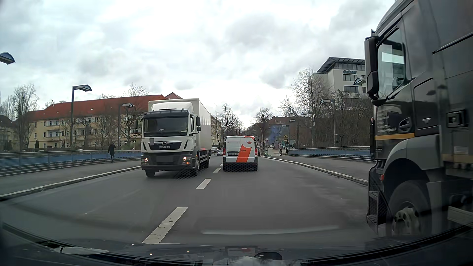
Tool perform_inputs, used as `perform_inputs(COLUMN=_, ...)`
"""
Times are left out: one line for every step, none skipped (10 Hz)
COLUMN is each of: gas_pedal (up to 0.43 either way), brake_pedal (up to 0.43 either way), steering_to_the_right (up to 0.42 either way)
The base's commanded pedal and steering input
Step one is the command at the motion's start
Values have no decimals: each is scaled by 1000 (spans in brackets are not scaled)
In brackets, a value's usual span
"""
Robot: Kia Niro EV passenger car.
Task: Follow the waypoints while adhering to traffic rules and regulations
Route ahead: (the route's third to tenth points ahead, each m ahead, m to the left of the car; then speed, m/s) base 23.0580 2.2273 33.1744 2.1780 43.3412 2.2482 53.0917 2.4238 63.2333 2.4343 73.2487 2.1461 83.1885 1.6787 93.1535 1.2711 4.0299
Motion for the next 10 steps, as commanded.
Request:
perform_inputs(gas_pedal=0, brake_pedal=18, steering_to_the_right=20)
perform_inputs(gas_pedal=0, brake_pedal=18, steering_to_the_right=20)
perform_inputs(gas_pedal=0, brake_pedal=18, steering_to_the_right=21)
perform_inputs(gas_pedal=0, brake_pedal=18, steering_to_the_right=24)
perform_inputs(gas_pedal=0, brake_pedal=18, steering_to_the_right=29)
perform_inputs(gas_pedal=0, brake_pedal=18, steering_to_the_right=29)
perform_inputs(gas_pedal=0, brake_pedal=24, steering_to_the_right=25)
perform_inputs(gas_pedal=0, brake_pedal=18, steering_to_the_right=23)
perform_inputs(gas_pedal=0, brake_pedal=18, steering_to_the_right=16)
perform_inputs(gas_pedal=0, brake_pedal=18, steering_to_the_right=9)
